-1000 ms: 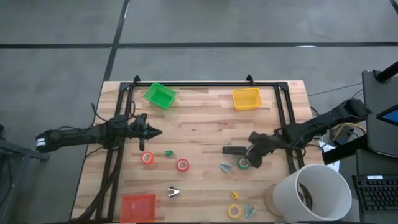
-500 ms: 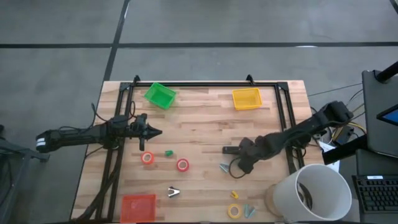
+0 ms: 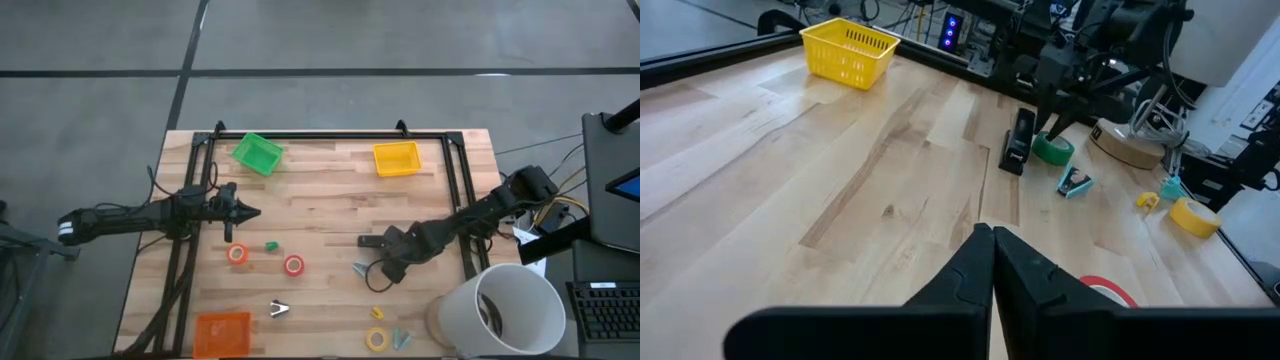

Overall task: Pick and place Stapler, Stapler remover, tape
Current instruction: Put the green tape into the yellow bin

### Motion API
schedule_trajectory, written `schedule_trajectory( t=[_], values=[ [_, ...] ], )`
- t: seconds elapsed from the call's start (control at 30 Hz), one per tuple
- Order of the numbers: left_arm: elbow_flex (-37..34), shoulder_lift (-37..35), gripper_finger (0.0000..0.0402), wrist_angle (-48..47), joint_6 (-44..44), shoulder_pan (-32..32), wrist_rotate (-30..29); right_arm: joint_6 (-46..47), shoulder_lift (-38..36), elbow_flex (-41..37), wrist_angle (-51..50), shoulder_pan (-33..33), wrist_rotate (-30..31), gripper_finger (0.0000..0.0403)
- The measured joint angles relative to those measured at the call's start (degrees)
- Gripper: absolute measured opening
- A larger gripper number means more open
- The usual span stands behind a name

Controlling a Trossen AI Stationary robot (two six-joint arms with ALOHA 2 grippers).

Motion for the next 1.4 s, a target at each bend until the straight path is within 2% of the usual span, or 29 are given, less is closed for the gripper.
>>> schedule_trajectory(
  t=[0.3, 0.63, 0.9, 1.03, 1.17, 1.4],
  values=[
    [0.01, 0.01, 0.0012, -0.03, 0.00, -0.02, 0.00, -0.61, -1.22, 0.48, 0.11, 0.92, 0.26, 0.0027],
    [-0.01, 0.00, 0.0012, -0.05, 0.00, -0.02, 0.00, -4.43, -2.31, 3.93, -0.24, 0.87, 0.58, 0.0028],
    [0.01, 0.02, 0.0012, -0.07, 0.00, -0.02, 0.00, -12.10, -7.33, 10.65, -6.10, -2.01, 10.52, 0.0028],
    [-0.01, 0.02, 0.0012, -0.14, 0.00, -0.02, 0.00, -15.41, -11.35, 13.12, -11.28, -5.57, 17.24, 0.0028],
    [0.00, 0.02, 0.0012, -0.16, 0.00, -0.02, 0.00, -18.77, -15.90, 13.80, -12.42, -11.20, 21.25, 0.0028],
    [0.01, 0.02, 0.0012, -0.18, 0.00, 0.00, 0.00, -23.05, -20.47, 10.83, -12.21, -25.86, 22.99, 0.0028]
  ],
)
